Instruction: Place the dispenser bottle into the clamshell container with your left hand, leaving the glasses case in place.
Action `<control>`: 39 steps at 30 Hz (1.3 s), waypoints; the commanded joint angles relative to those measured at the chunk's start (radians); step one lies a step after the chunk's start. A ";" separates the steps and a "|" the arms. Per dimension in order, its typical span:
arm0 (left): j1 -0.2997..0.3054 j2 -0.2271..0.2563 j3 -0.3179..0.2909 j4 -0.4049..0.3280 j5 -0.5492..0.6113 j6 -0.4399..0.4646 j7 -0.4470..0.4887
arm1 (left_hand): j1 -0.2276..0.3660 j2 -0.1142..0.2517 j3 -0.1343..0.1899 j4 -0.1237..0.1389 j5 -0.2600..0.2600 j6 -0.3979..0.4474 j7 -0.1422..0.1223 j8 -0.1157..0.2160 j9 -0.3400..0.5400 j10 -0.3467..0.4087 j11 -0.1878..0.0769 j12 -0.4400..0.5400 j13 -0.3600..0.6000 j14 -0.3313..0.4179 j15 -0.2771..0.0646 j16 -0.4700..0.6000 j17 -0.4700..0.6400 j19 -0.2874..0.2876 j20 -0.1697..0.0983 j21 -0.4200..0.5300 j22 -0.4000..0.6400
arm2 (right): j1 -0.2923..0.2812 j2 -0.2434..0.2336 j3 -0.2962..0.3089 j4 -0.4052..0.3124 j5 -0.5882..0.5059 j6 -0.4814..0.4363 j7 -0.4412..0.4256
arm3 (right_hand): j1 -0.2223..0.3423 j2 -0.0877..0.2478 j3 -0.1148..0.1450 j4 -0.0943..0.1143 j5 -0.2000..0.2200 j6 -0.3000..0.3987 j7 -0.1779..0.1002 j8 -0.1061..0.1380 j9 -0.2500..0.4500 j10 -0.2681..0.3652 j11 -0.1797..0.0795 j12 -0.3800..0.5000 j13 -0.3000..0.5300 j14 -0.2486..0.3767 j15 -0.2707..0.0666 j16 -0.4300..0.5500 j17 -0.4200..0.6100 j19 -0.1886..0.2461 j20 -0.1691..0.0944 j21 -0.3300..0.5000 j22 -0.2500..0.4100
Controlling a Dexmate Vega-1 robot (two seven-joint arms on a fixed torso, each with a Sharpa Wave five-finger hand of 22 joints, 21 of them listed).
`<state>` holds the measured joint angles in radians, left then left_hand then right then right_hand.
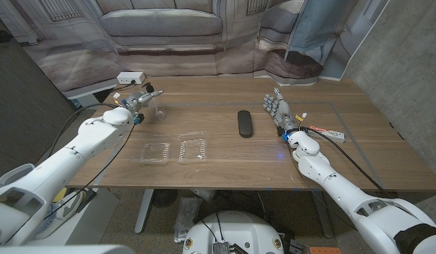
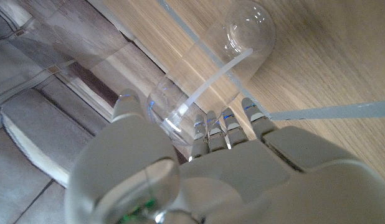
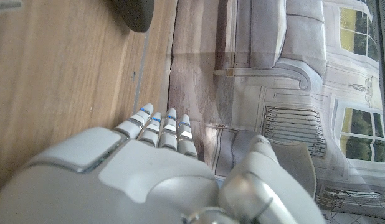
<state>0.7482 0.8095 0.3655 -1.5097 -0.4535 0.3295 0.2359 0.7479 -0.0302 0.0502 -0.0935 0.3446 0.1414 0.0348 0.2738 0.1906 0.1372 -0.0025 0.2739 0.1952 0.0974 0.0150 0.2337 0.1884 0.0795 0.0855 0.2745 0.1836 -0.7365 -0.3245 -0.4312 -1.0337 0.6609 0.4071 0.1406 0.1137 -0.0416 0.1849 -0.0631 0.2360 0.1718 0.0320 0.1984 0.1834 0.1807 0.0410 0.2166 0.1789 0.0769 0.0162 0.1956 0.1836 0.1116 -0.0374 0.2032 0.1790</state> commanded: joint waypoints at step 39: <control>0.051 -0.039 -0.053 -0.082 -0.030 0.049 0.147 | 0.361 0.167 0.161 -0.074 -0.129 0.304 -0.016 0.031 0.013 0.308 -0.070 0.007 0.012 0.357 -0.076 0.047 0.018 0.494 0.027 0.142 -0.001 | -0.011 -0.016 -0.001 -0.029 -0.001 -0.017 0.003 | -0.002 0.007 -0.010 0.000 -0.001 0.011 0.000 0.000 0.005 0.007 -0.002 -0.004 0.005 0.015 -0.002 -0.004 0.004 0.015 -0.012 0.000 0.005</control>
<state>0.7771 0.7765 0.3326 -1.5808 -0.4640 0.3987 0.3583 0.9653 0.0068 0.2004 -0.1684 0.2207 0.4347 0.0159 0.3086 0.1980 0.4323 -0.0746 0.2846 0.2026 0.4393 -0.0451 0.2706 0.2026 0.5167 0.1572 0.4103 0.1812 -0.7421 -0.3315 -0.4313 -1.0437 0.6657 0.3979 0.1497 0.1137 -0.0416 0.1764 -0.0629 0.2360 0.1716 0.0321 0.1984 0.1834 0.1805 0.0411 0.2166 0.1790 0.0859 0.0181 0.1955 0.1836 0.1151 -0.0338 0.2031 0.1790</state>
